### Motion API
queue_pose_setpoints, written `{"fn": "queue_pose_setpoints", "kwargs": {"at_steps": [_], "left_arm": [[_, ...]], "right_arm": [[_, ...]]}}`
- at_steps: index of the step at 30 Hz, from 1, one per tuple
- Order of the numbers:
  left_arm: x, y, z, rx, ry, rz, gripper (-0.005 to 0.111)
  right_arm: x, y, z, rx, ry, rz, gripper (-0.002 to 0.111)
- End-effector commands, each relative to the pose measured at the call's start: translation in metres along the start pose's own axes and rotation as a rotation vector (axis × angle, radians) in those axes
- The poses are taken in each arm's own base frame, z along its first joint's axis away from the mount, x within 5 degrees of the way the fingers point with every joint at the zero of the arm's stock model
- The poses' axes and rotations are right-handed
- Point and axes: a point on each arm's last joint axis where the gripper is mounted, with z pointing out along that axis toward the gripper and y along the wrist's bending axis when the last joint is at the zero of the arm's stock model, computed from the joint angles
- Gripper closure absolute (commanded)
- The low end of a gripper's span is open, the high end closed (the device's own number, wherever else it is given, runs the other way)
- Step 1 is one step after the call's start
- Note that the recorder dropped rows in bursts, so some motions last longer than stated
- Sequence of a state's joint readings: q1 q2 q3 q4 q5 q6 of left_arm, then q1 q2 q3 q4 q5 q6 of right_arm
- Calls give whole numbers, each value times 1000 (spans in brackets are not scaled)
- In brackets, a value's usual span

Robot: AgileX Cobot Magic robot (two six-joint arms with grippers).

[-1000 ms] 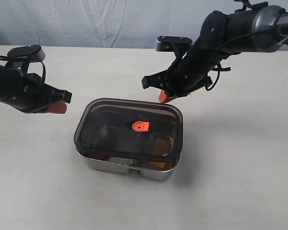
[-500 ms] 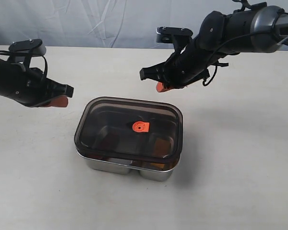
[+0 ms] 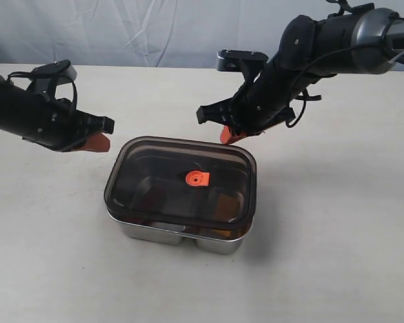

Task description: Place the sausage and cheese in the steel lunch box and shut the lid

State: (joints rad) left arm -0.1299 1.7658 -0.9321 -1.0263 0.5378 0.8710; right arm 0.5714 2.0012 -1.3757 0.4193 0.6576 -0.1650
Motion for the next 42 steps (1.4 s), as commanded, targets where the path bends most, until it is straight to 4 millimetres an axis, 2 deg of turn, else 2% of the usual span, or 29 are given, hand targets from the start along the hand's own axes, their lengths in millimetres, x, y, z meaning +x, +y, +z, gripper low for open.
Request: {"fn": "queue_pose_setpoints", "kwargs": {"at_steps": [1,35,39,42], "left_arm": [[-1,-3,0,26,9,-1,107],[3,-8,0,81,50,19,107],[6,-13,-1,135,78,30,107],[8,-15,-2,162,101,32,107]], "right_arm": [[1,1,-2,-7,23,-16,108],[11,3,-3,-27,137,-21,108],[10,2,-9,3,125,-61,108],[6,1,-25,52,88,-97,108]]}}
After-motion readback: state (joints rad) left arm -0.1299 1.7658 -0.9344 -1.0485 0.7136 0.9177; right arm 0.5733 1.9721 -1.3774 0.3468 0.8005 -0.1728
